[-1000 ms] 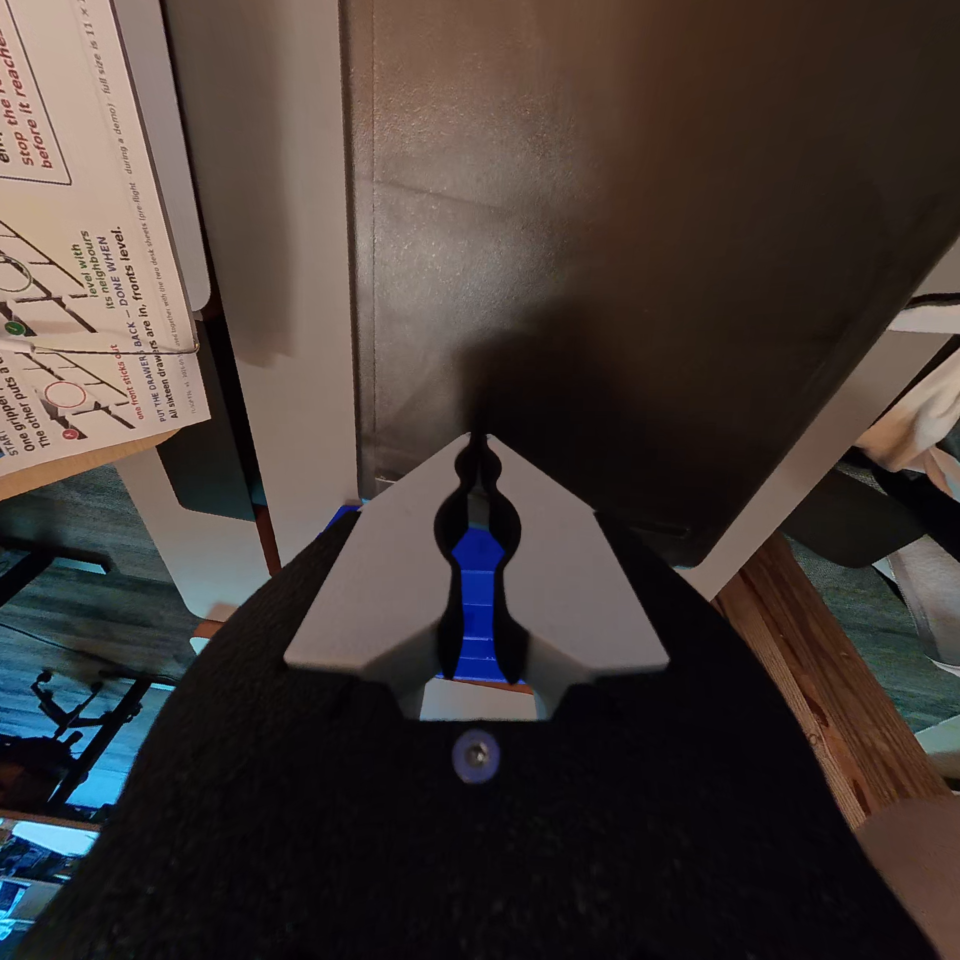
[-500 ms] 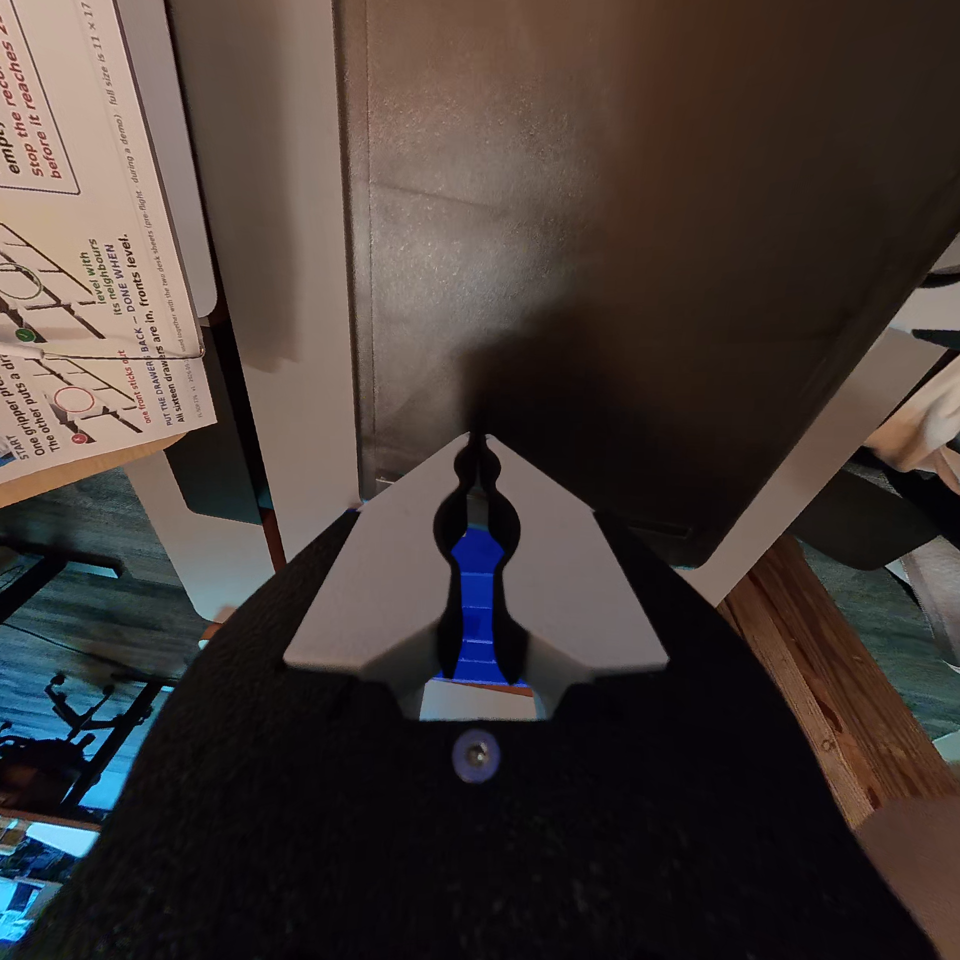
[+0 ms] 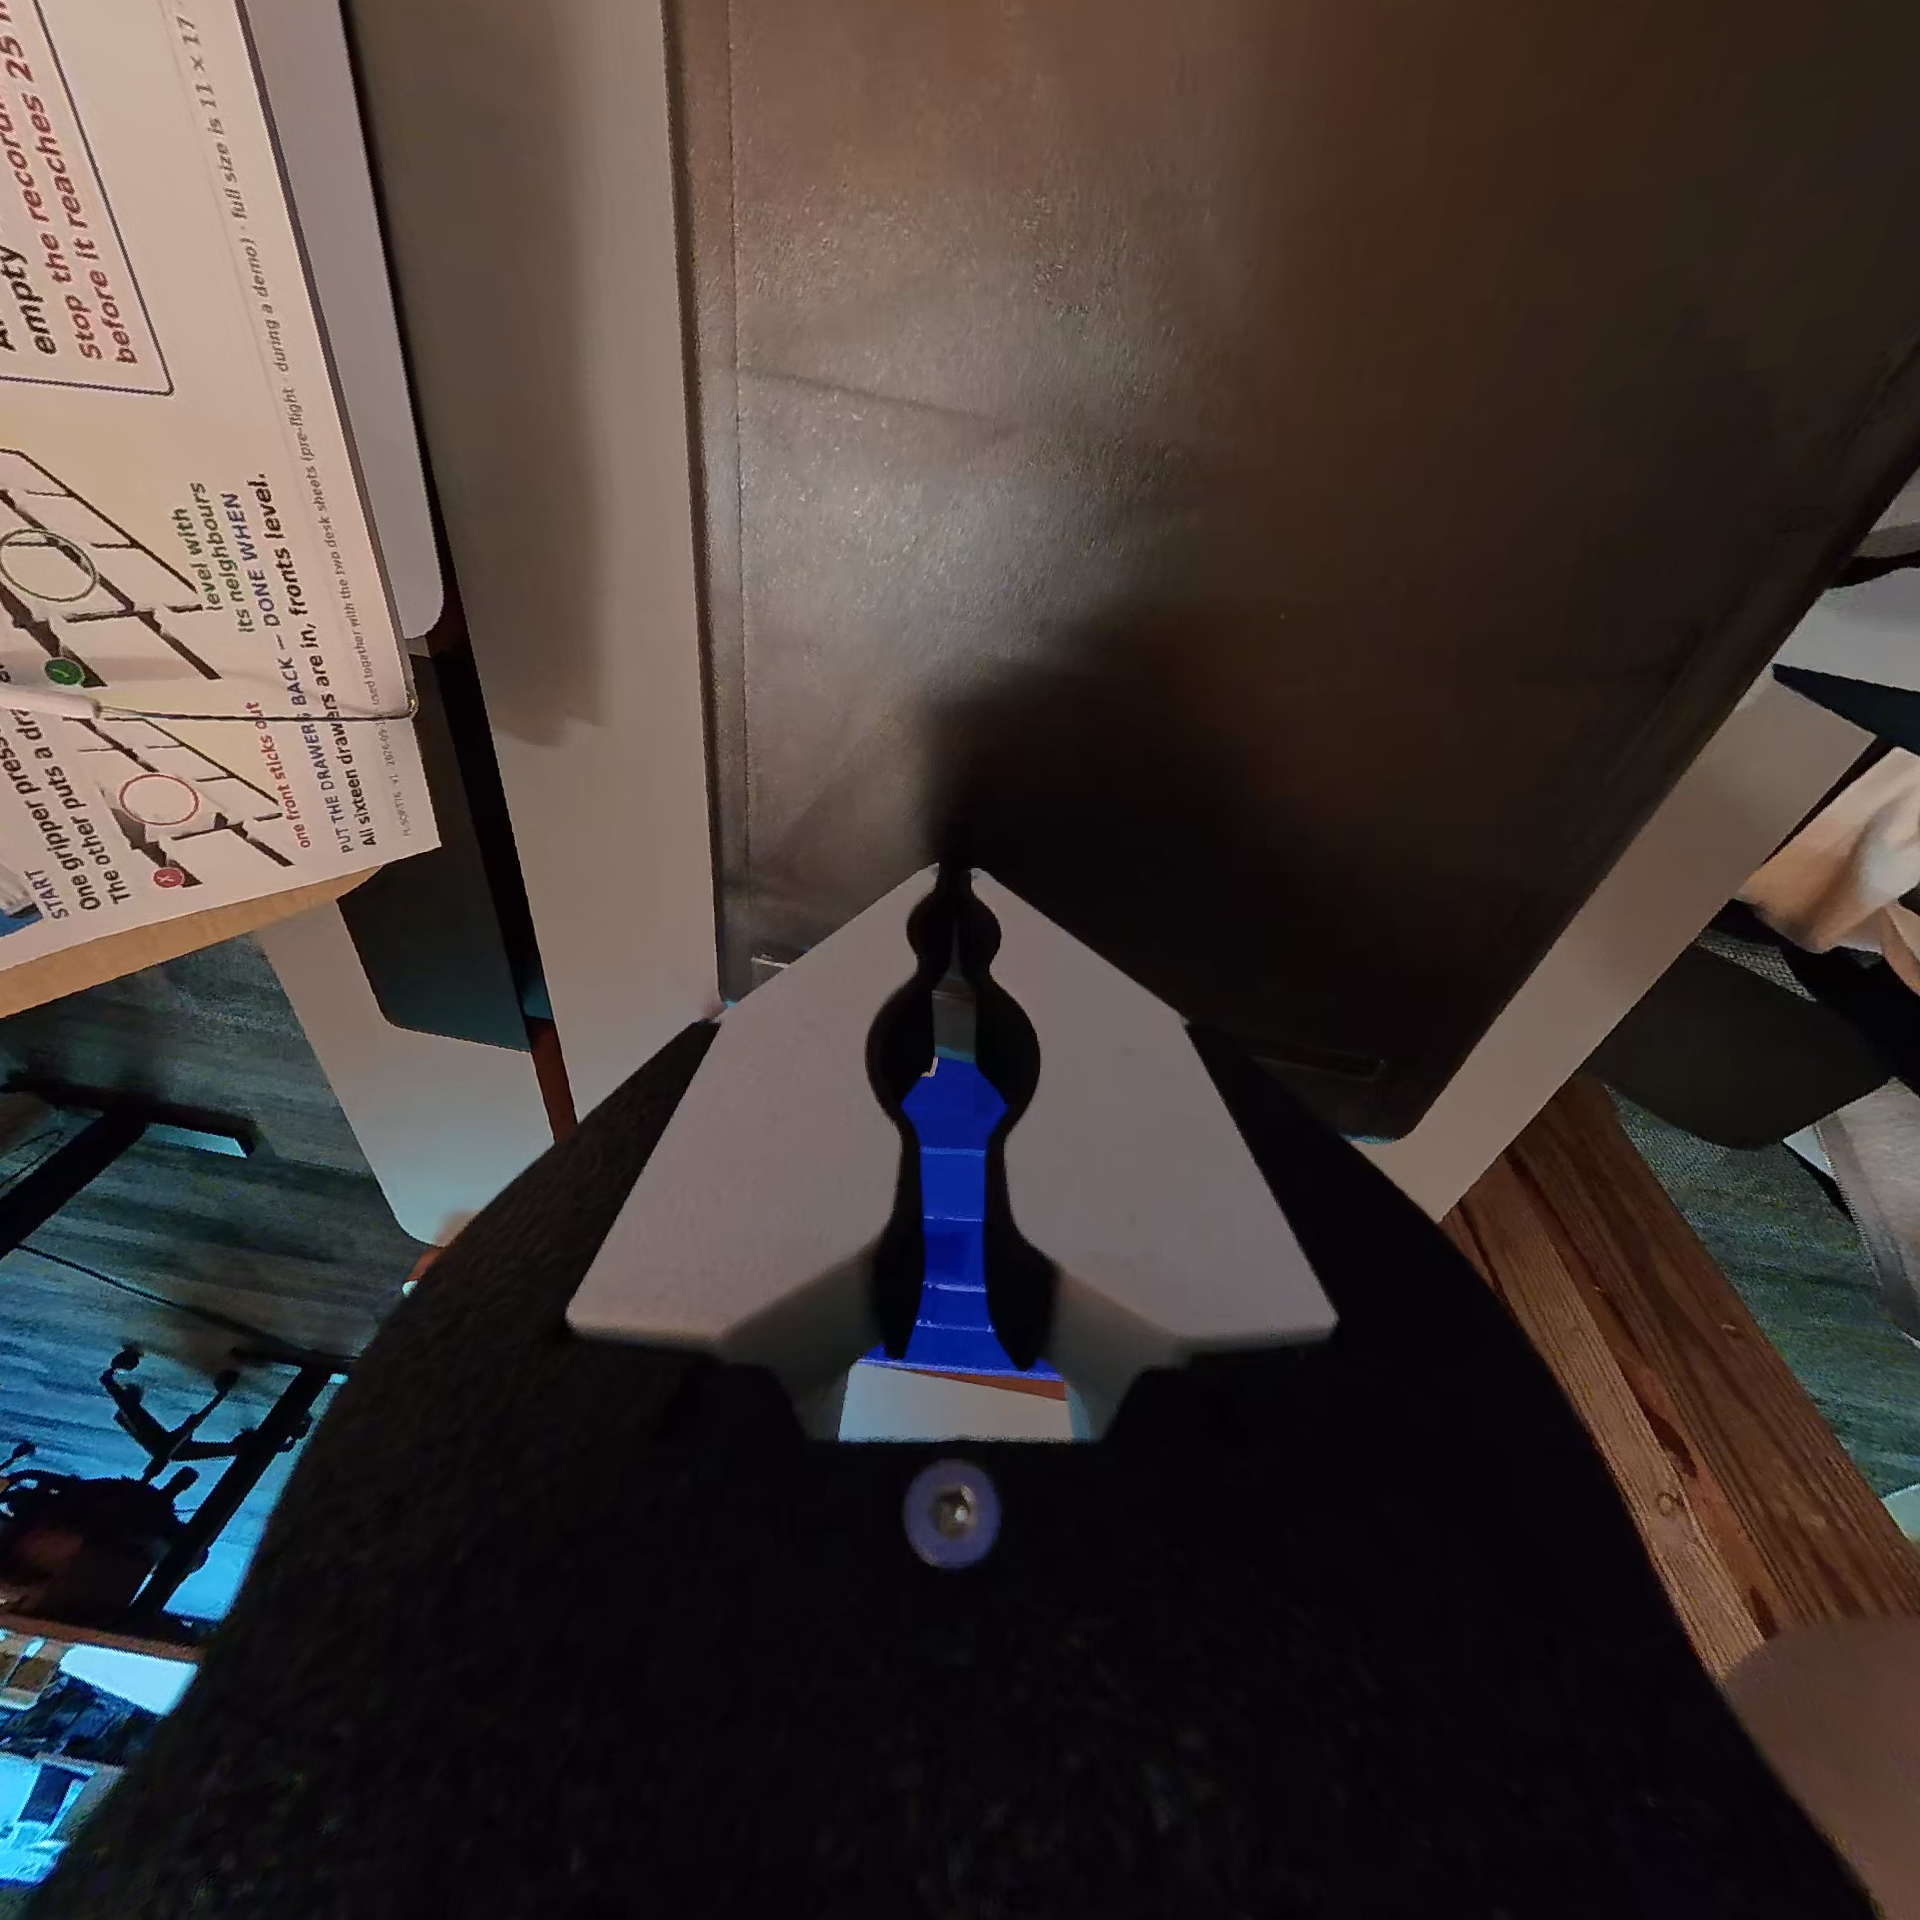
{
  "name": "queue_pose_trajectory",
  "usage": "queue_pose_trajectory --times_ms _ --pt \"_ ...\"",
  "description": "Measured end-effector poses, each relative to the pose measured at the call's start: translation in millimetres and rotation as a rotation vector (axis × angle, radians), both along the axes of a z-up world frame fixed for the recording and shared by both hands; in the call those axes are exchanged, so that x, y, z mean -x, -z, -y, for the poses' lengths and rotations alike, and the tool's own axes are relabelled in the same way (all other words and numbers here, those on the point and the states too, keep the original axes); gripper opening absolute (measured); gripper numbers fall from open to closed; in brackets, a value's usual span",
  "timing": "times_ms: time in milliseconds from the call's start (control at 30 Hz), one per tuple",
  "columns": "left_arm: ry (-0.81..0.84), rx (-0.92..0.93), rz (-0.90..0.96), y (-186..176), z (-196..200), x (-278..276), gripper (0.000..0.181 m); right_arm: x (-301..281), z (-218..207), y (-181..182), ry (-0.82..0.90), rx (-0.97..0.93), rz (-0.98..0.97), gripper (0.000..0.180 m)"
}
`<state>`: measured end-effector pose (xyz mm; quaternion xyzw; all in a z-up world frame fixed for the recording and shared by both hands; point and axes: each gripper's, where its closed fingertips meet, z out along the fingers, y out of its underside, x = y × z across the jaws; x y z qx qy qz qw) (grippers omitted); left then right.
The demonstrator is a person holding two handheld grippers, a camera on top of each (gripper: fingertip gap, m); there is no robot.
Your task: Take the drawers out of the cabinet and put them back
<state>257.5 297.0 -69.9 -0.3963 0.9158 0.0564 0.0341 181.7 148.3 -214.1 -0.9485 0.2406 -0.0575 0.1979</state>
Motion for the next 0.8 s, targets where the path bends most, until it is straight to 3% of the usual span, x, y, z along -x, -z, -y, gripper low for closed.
queue_pose_trajectory --times_ms 33,167,800 --pt "0.0 0.004 0.003 0 0 0 0.0 0 0 1 -0.01 0.013 0.007 0.016" --pt "-0.005 0.023 0.011 0 0 0 0.0 -2 3 3 -0.033 0.061 0.032 0.005" --pt "-0.002 0.012 0.018 0 0 0 0.0 16 24 -11 -0.09 0.146 -0.16 0.002"
